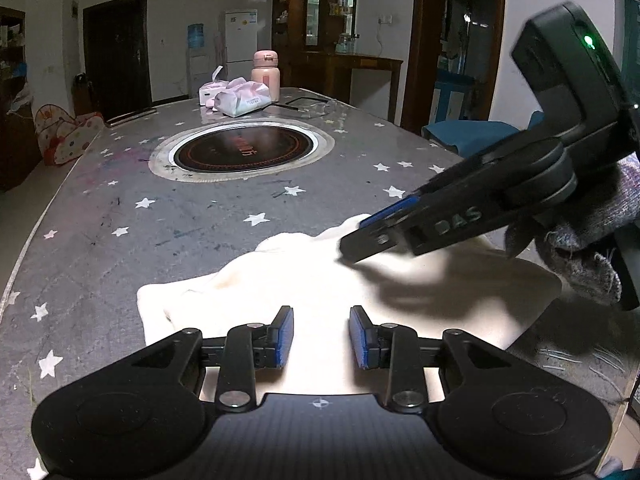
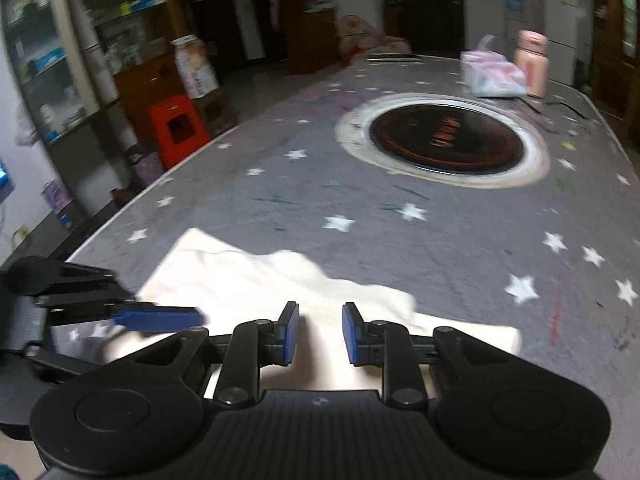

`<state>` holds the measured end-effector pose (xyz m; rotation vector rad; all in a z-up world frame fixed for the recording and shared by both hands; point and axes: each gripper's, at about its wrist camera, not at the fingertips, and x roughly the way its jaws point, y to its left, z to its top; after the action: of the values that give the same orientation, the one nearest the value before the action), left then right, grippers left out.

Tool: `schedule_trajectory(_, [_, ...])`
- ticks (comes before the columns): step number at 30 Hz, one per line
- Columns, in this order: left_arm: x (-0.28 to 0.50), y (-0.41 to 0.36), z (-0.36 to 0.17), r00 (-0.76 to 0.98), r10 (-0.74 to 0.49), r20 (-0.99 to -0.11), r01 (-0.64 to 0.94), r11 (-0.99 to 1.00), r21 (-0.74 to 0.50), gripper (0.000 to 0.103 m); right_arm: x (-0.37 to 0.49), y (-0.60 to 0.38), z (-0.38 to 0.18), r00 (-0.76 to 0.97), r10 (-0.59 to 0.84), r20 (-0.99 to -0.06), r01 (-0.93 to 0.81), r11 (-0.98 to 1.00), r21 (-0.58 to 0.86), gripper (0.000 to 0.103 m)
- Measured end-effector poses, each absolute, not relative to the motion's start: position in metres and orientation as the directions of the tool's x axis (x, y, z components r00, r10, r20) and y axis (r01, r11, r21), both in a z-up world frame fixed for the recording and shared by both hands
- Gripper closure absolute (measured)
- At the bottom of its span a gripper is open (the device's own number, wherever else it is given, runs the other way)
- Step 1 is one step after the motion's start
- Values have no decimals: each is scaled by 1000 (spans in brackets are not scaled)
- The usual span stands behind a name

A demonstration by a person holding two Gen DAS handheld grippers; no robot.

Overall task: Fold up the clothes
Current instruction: 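Lift the hem with both grippers and fold it up over the body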

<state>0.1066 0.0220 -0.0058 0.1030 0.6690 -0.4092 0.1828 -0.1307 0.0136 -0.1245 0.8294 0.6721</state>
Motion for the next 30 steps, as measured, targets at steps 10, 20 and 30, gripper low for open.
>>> schedule_trajectory(10, [107,30,-2,710,-349,-611,389,919,-73,66,199,-112,10,476,513,-714,-597,785,167,81])
schedule_trajectory(20, [108,35,-5,705,-356,-613,376,921,-104,61,215,-86,3,435,524,-732,-626,761,173,78])
schedule_trajectory(30, [121,41,1,718,-330,-613,326,937,-124,59,169,-163,33,495,489,-718,-590,796,136,76])
